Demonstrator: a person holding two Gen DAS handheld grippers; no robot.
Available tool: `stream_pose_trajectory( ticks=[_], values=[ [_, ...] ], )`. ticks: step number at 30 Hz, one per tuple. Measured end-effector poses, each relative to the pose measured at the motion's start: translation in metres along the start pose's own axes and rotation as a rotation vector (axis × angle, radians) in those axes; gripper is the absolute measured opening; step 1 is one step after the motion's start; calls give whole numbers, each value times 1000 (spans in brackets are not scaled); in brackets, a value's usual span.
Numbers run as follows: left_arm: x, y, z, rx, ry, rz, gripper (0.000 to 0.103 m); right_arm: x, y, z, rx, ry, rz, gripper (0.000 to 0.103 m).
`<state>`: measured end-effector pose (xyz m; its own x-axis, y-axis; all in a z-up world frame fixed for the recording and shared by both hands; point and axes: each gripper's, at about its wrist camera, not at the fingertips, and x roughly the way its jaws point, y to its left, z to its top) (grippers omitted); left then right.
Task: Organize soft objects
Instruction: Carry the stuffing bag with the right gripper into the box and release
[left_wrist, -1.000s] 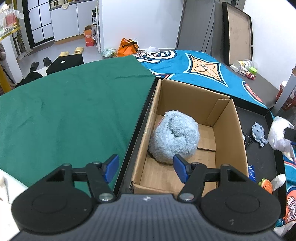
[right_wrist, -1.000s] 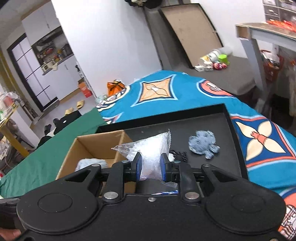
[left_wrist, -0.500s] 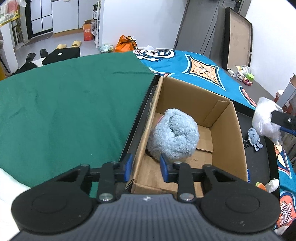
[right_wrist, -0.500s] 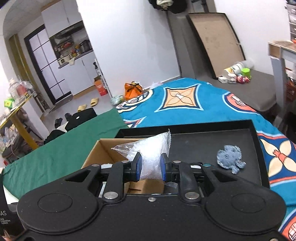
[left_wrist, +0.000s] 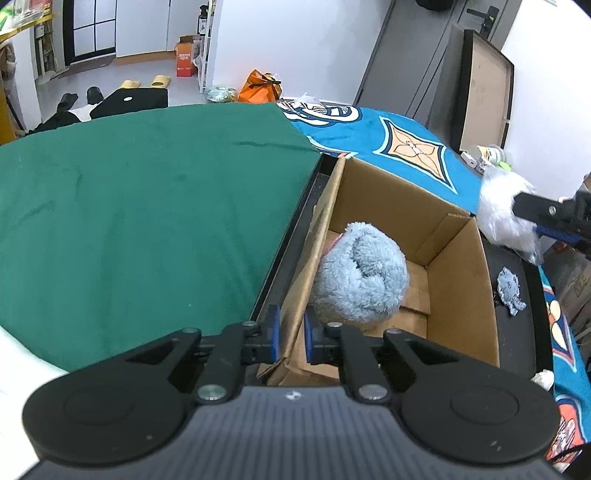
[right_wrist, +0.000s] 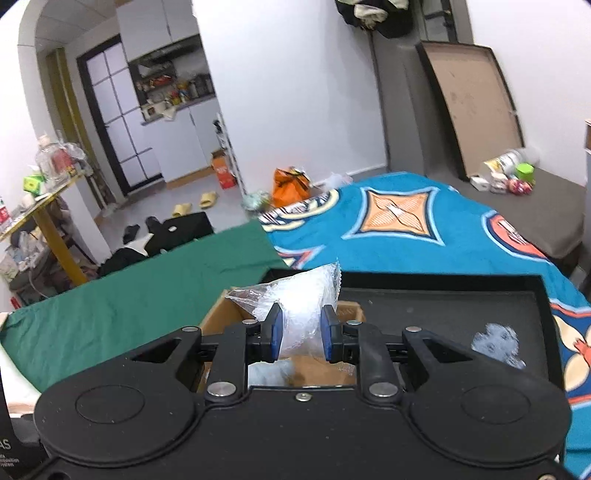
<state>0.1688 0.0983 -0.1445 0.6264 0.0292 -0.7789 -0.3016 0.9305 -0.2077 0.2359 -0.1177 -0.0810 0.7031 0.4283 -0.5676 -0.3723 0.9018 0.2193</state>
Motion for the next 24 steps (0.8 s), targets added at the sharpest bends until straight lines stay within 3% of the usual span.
stream_pose_trajectory(
  ticks=[2,3,18,20,24],
  values=[
    [0,1,0,-6,-3,-2,12,2,3,2,-18,-11,-3,33],
    [0,2,-1,-8,-2,-2,12,6,5,1,-38,-2,-12,45],
    [-5,-1,2,-1,12,5,16,-8,-18,-34,43,124,-82,49],
    [-7,-2,3,1,15,2,19,-13,-24,-40,63,132,-99,50],
    [-11,-8,2,35,5,18,39,-21,-35,-48,108,142,-131,53]
  ],
)
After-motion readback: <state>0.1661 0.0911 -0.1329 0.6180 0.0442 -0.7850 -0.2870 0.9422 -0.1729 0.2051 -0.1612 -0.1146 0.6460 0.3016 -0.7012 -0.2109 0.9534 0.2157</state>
